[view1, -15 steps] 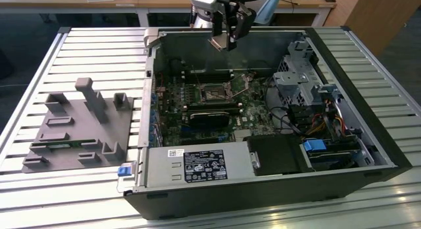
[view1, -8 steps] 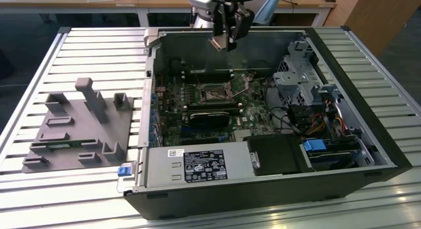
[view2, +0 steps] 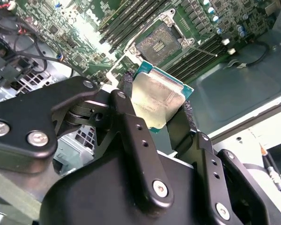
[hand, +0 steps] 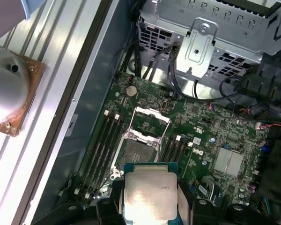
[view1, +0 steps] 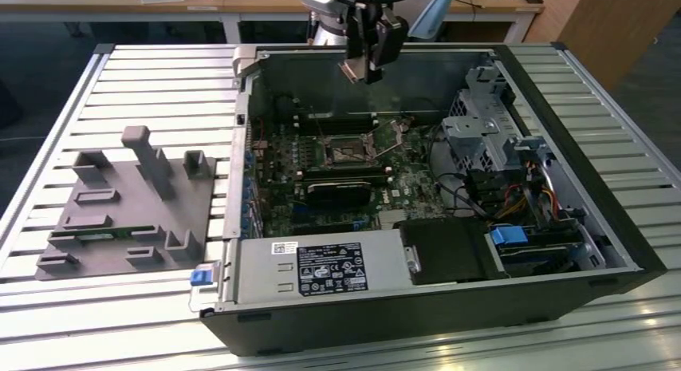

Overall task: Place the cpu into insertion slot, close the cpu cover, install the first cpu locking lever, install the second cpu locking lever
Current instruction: 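Place the cpu into insertion slot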

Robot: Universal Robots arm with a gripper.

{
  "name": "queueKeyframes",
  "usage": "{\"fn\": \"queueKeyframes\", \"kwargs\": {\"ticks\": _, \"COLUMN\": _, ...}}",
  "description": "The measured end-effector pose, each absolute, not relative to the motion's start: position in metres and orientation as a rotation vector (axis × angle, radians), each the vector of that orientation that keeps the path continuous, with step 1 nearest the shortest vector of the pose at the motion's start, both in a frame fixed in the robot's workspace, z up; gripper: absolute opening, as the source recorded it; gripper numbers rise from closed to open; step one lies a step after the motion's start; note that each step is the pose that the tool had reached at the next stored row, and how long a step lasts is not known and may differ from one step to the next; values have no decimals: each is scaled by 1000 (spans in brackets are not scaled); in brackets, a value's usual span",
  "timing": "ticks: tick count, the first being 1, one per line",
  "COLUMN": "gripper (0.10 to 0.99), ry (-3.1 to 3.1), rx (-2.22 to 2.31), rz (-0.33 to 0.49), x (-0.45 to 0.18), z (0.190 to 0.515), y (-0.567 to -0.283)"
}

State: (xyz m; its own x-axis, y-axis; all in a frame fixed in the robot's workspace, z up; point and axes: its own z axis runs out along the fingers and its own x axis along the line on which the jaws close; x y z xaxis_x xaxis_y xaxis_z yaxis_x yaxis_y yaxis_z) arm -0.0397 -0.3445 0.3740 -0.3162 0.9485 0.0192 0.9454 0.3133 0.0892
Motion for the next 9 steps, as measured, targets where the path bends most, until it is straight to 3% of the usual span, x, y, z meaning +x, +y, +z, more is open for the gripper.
{"fn": "queueKeyframes", "kwargs": {"ticks": 9, "gripper": 541, "ry": 2432, "rx": 1920, "rz": 127, "x": -40, "z": 374, "y": -345}}
